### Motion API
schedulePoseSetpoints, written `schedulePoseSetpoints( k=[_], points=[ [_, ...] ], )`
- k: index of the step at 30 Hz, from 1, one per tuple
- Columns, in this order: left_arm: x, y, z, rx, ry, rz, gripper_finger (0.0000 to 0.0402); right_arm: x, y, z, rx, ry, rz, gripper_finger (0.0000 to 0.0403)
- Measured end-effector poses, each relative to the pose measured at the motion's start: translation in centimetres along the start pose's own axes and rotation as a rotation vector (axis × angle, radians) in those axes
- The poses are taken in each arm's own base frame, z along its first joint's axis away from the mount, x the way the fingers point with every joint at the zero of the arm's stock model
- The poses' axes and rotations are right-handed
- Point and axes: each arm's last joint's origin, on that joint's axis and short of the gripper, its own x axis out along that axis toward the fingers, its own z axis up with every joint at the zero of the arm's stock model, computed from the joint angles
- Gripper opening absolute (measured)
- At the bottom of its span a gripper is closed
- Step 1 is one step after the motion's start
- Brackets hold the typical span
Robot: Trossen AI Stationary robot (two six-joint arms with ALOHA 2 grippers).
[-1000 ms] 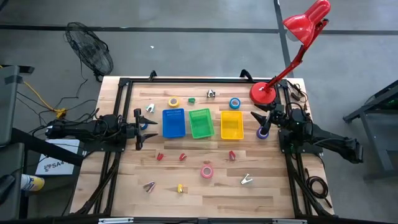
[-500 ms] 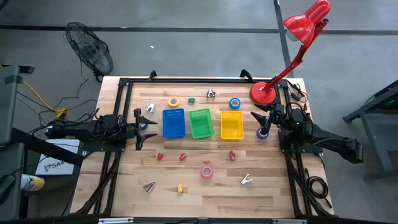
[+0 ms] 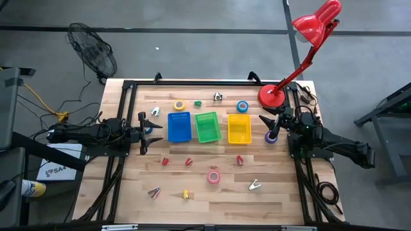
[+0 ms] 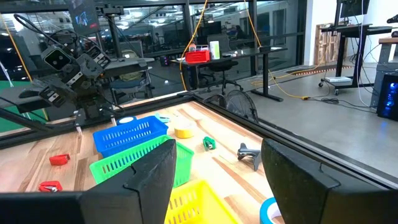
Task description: Pick and place Stapler, Stapler remover, tape
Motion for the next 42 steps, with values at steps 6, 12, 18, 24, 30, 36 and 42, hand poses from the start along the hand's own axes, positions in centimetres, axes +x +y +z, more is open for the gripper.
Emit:
schedulePoseSetpoints(
  k=[6, 12, 18, 24, 30, 36, 42],
  points=[
    [0.0, 0.0, 0.0, 0.0, 0.0, 0.0, 0.0227, 0.0, 0.0, 0.0, 0.052, 0.0, 0.0, 0.0227],
    [0.0, 0.0, 0.0, 0.0, 0.0, 0.0, 0.0227, 0.0, 0.0, 0.0, 0.208, 0.0, 0.005, 0.0227],
    [0.0, 0.0, 0.0, 0.0, 0.0, 0.0, 0.0227, 0.0, 0.1, -0.1, 0.455, 0.018, 0.019, 0.0227],
    [0.0, 0.0, 0.0, 0.0, 0.001, 0.0, 0.0227, 0.1, 0.0, 0.0, 0.543, 0.114, -0.038, 0.0227],
    [0.0, 0.0, 0.0, 0.0, 0.0, 0.0, 0.0227, 0.2, 0.0, 1.2, 0.588, 0.261, -0.196, 0.0227],
    [0.0, 0.0, 0.0, 0.0, 0.0, 0.0, 0.0227, 1.4, 0.2, 2.9, 0.541, 0.409, -0.288, 0.0227],
    [0.0, 0.0, 0.0, 0.0, 0.0, 0.0, 0.0227, 3.5, 0.3, 4.9, 0.511, 0.534, -0.396, 0.0227]
  ],
)
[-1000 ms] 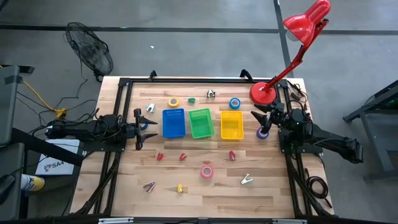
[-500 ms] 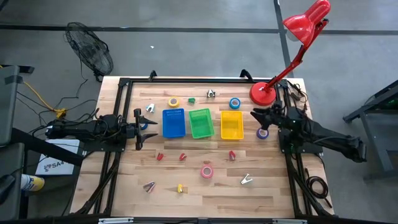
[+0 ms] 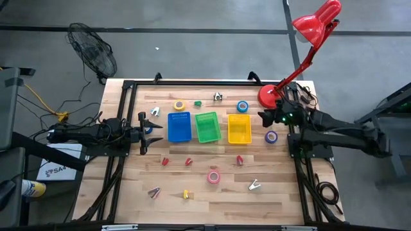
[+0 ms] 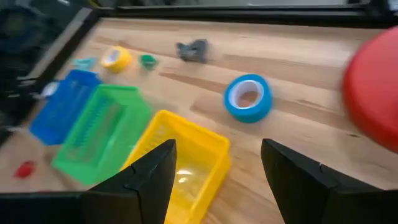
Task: Pick and place Stapler, Stapler remover, tape
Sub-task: Put the blue tape into the yellow bin
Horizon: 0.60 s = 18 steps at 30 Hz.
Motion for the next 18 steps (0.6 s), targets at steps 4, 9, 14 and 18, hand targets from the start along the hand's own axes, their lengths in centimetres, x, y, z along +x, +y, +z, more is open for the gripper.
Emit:
schedulePoseSetpoints(
  k=[4, 9, 14, 18],
  points=[
    [0.0, 0.0, 0.0, 0.0, 0.0, 0.0, 0.0227, 0.7, 1.0, 1.9, 0.024, 0.078, -0.114, 0.0227],
    [0.0, 0.0, 0.0, 0.0, 0.0, 0.0, 0.0227, 1.9, 2.3, 4.6, 0.04, 0.194, -0.268, 0.0227],
    [0.0, 0.0, 0.0, 0.0, 0.0, 0.0, 0.0227, 3.7, 3.4, 7.1, 0.046, 0.271, -0.372, 0.0227],
    [0.0, 0.0, 0.0, 0.0, 0.0, 0.0, 0.0227, 5.7, 3.7, 8.5, 0.057, 0.311, -0.429, 0.0227]
  ],
)
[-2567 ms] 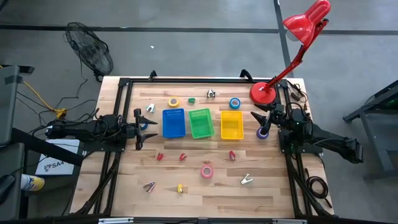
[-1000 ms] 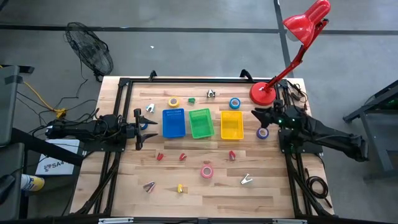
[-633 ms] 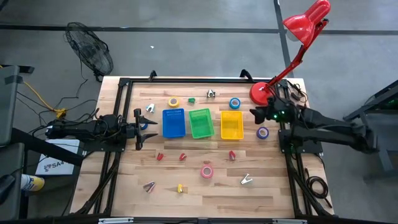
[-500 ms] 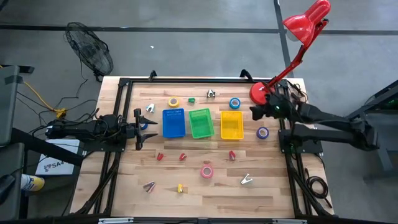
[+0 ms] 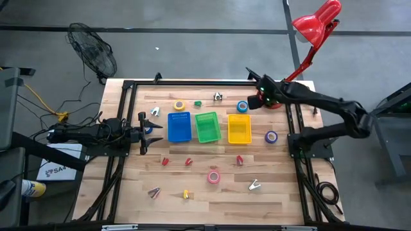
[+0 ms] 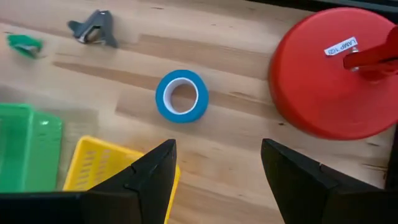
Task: Pick and place Stapler, Stapler remover, tape
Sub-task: Put the blue tape into the yellow bin
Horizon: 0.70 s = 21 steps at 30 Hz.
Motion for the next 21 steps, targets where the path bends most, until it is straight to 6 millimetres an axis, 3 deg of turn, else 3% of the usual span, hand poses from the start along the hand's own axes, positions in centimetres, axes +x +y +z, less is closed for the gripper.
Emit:
schedulePoseSetpoints(
  k=[10, 21],
  points=[
    [0.0, 0.0, 0.0, 0.0, 0.0, 0.0, 0.0227, 5.1, 0.7, 1.3, 0.076, 0.194, -0.045, 0.0227],
    [0.0, 0.0, 0.0, 0.0, 0.0, 0.0, 0.0227, 9.5, 1.1, 2.2, 0.167, 0.238, -0.031, 0.0227]
  ],
)
